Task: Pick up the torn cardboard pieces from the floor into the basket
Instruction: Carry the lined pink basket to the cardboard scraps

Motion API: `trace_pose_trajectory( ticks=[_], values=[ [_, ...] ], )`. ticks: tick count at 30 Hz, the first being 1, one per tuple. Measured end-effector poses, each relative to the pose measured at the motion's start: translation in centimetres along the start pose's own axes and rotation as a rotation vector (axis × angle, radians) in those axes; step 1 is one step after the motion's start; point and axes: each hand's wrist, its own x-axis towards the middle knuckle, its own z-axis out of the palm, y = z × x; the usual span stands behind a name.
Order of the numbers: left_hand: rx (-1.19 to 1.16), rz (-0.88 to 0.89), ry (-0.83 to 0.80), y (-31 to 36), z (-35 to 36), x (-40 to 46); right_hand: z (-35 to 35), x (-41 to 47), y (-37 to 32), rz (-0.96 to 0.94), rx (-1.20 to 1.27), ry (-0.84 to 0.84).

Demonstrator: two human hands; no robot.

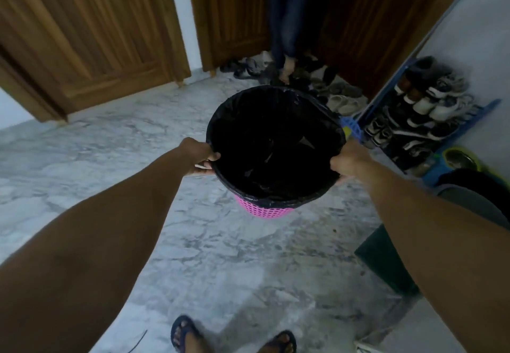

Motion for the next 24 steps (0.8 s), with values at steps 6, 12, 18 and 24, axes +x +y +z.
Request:
trace_pose_trajectory(
  ticks=[6, 12, 18, 24],
  values=[
    [-0.065, -0.002, 0.110, -2.8, -12.7, -0.2, 5.6, -2.5, -12.3, -0.113, -0.052, -0.064],
    [-0.145, 0.011, 0.246, -6.0, -24.6, -1.0, 12.7, -4.9, -23.7, -0.278, -0.122, -0.086],
    [-0.208, 0.096, 0.392, -9.2, -33.9, -2.7, 18.8, -6.9, -33.4, -0.435, -0.106, -0.178],
    [-0.263, 0.065, 0.512, -12.6, -40.6, -3.8, 24.3, -8.6, -40.7, -0.569, -0.102, -0.249]
  ],
)
